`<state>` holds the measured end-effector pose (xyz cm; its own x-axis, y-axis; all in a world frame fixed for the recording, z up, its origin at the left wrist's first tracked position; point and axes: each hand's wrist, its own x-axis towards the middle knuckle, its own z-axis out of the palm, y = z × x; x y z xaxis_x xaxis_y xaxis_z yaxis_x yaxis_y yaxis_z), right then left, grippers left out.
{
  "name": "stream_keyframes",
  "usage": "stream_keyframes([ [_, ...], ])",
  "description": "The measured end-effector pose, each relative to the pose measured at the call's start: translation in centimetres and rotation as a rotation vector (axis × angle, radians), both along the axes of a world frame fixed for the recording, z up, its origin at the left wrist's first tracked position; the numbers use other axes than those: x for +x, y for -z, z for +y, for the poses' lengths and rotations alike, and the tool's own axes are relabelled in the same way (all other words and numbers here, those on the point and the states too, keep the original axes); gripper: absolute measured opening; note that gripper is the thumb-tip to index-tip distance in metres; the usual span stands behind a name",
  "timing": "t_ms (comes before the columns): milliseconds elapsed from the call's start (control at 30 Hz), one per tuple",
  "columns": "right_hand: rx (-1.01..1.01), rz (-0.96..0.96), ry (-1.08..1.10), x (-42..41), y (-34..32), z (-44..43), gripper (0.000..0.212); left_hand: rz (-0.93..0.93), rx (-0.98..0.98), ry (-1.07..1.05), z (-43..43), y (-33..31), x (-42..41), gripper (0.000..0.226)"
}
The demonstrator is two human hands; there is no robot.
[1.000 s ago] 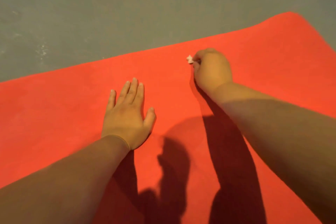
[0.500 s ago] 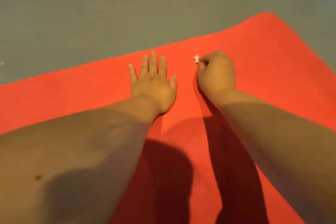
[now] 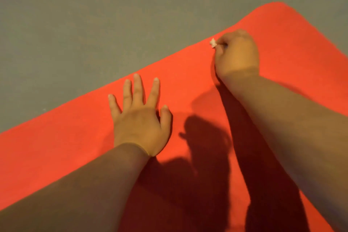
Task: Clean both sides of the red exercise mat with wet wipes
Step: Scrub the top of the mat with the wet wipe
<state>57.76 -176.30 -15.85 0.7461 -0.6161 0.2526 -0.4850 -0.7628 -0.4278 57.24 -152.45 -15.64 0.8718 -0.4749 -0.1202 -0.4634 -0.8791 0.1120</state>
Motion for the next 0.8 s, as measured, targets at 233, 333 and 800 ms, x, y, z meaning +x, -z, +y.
stream_keyframes([
  [233,0.004,-0.12,-0.558,0.1,0.4,5.7,0.016,0.029,-0.024,0.083,0.1,-0.4,0.2,0.065],
  [333,-0.081,-0.015,-0.145,0.2,0.3,-2.9,0.029,0.027,-0.022,0.079,0.1,-0.5,0.1,0.064],
  [800,-0.054,-0.015,-0.281,0.3,-0.3,-1.7,0.033,0.014,-0.097,0.057,0.1,-0.5,0.4,0.063],
])
